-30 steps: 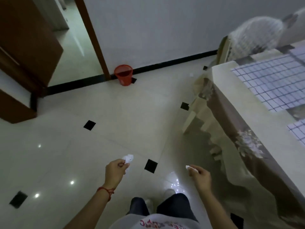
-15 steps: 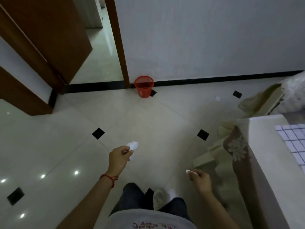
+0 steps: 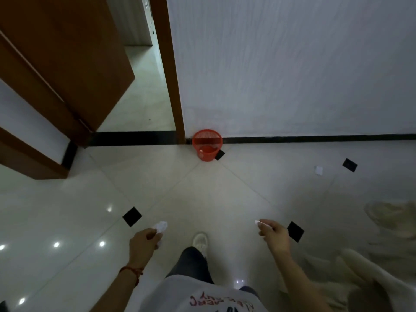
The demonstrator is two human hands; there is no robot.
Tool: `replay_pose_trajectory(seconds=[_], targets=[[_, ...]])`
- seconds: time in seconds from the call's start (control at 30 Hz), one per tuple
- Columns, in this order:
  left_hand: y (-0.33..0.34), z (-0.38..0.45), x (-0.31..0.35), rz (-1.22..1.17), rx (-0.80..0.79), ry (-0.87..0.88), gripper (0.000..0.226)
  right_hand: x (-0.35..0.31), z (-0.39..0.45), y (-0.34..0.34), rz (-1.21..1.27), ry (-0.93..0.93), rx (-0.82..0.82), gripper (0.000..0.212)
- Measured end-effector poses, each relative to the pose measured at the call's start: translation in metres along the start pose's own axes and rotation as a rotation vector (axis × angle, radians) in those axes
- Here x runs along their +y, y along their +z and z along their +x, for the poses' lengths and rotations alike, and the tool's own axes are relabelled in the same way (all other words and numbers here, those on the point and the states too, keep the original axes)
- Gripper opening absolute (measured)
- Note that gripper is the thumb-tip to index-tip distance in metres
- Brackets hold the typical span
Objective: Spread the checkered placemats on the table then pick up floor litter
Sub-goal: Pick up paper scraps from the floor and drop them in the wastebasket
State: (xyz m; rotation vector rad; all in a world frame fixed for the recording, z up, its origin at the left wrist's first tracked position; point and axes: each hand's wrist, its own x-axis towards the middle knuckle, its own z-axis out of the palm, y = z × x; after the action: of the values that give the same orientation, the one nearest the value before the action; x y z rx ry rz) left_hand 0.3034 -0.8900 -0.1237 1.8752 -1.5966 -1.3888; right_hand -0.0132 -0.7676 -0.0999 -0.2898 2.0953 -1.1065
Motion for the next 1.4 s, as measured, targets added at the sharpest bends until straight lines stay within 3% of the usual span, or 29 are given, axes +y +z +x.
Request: replay_pose_trajectory(seconds=[0.1, 0.3, 0.47, 0.9, 1.1, 1.4], targets=[[0.003, 0.062, 0.062, 0.024, -0.015, 0.054, 0.042, -0.032, 0.039, 0.02, -0.023, 0.03, -0.017, 0.011], [0.016, 0.179, 0.185, 0.025, -0.033, 0.163, 0.026, -0.078, 0.112, 0.042, -0.052, 0.116, -0.008, 0.019], [0.033, 0.269, 0.239, 0.037, -0.02, 0.19, 0.023, -0.125, 0.191, 0.069, -0.082, 0.138, 0.0, 0.021], [0.056, 0.413, 0.279, 0.113, -0.073, -0.122, 0.029, -0.271, 0.398, 0.163, -0.248, 0.135, -0.181, 0.028], [0.105, 0.502, 0.27, 0.213, -0.209, -0.145, 0.033, -0.257, 0.475, 0.234, -0.261, 0.167, -0.18, 0.031], [0.223, 0.633, 0.212, 0.26, -0.305, -0.161, 0.014, -0.179, 0.566, 0.334, -0.232, 0.223, -0.184, 0.019]])
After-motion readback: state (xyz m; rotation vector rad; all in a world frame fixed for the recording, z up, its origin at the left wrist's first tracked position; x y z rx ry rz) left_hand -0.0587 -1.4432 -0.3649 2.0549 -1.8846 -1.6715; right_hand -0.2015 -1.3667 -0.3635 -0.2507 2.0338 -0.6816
